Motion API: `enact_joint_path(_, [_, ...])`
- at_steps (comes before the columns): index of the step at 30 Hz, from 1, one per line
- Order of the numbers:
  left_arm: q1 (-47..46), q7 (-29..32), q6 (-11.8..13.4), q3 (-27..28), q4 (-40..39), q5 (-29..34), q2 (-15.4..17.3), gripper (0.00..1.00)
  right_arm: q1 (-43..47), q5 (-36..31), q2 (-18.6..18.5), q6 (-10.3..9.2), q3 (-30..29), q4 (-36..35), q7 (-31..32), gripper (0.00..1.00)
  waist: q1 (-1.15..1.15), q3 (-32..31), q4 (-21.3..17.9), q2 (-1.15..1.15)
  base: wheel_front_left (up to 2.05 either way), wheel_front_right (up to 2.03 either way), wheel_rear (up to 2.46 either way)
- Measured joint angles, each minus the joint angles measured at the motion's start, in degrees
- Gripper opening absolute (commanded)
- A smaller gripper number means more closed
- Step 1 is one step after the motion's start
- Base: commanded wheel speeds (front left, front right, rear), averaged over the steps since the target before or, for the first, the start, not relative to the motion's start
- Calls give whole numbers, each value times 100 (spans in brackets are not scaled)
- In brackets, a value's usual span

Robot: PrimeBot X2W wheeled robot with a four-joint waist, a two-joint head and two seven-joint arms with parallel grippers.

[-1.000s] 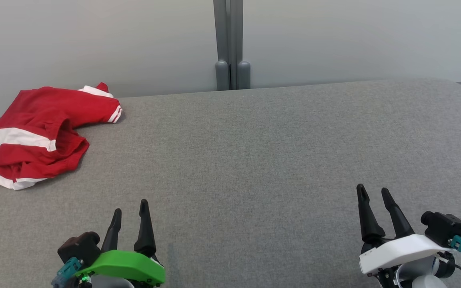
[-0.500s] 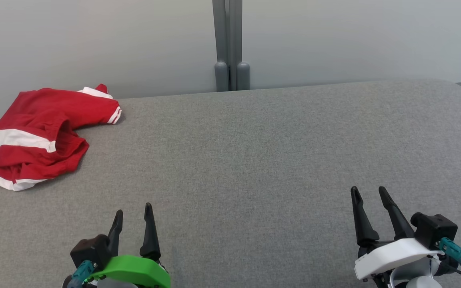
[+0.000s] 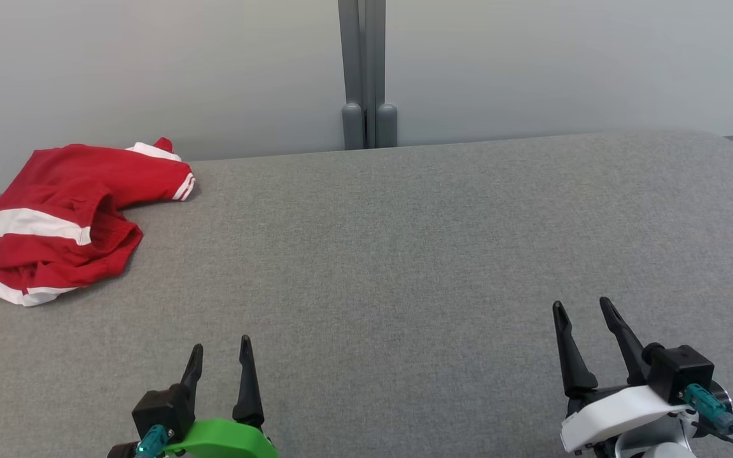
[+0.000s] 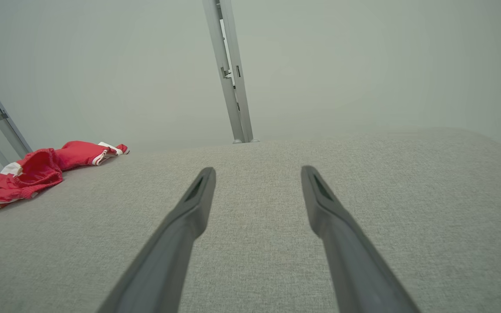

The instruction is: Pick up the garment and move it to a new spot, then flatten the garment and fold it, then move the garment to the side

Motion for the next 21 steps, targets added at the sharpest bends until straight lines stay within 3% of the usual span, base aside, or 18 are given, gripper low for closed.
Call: enact_joint_path(21, [97, -208, 154, -202, 193, 564, 7, 100, 138, -811, -10, 1, 40, 0, -222, 100, 0, -127, -7, 0, 0, 0, 0])
